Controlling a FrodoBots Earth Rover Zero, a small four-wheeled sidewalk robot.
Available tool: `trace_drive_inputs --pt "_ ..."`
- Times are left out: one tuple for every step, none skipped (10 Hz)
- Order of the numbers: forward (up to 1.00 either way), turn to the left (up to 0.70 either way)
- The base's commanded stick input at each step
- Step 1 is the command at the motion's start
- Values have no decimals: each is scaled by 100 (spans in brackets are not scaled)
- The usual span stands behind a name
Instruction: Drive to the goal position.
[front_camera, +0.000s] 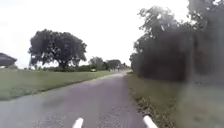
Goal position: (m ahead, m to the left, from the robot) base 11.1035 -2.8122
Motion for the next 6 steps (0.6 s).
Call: trace_drive_inputs --pt "69 34" --pt "69 19" --pt "69 3" --pt "69 3" --pt "69 3" --pt "69 3"
